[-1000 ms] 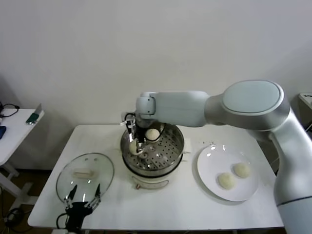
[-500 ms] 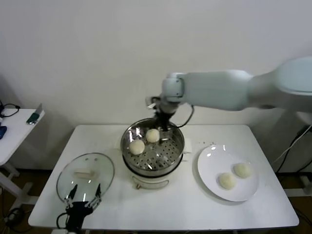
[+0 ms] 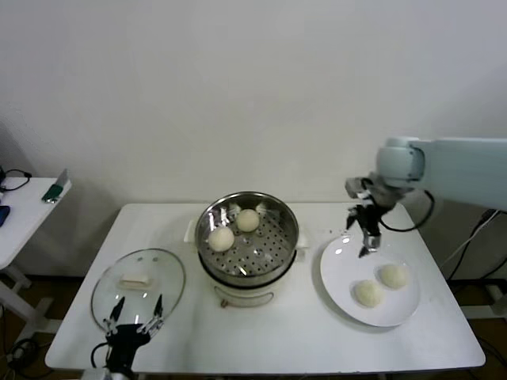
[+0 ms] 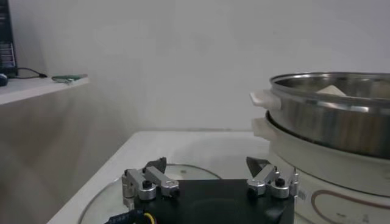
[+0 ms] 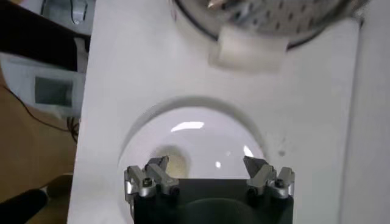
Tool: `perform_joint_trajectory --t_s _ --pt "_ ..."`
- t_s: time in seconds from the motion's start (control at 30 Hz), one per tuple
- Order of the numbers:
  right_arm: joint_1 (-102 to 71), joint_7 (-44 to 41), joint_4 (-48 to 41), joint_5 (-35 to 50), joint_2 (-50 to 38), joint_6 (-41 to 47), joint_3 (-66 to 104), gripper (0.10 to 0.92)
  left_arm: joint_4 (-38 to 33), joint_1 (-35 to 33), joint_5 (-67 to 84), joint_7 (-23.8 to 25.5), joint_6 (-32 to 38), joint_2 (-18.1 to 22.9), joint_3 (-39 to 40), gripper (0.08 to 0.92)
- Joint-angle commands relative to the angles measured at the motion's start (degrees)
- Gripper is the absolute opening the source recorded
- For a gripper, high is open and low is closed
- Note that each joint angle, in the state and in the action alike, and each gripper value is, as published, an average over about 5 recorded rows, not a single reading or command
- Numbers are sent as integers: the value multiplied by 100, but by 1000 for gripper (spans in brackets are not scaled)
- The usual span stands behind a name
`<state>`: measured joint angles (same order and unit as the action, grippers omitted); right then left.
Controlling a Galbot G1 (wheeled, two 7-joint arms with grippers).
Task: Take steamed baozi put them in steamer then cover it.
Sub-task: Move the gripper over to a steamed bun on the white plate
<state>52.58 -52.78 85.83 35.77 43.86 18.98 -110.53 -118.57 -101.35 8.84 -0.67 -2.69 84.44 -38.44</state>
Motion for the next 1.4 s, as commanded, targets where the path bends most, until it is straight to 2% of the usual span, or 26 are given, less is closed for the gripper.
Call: perform_joint_trajectory --t_s 0.03,0.27,0.67,1.3,1.4 --pt "-1101 458 286 -985 -1119 184 170 823 12 10 1 1 -21 14 -14 823" --pt "-1955 658 26 -1134 -1239 262 779 823 55 28 -24 1 -20 71 5 823" --pt "-3144 1001 -605 -1231 -755 395 2144 823 32 -17 -95 1 -4 109 21 823" --pt "-3266 882 -658 -1298 -635 421 2228 820 -5 -90 -132 3 10 102 43 823" --pt "-3160 811 -606 -1338 -634 412 2130 787 -6 -87 -147 3 5 101 51 823"
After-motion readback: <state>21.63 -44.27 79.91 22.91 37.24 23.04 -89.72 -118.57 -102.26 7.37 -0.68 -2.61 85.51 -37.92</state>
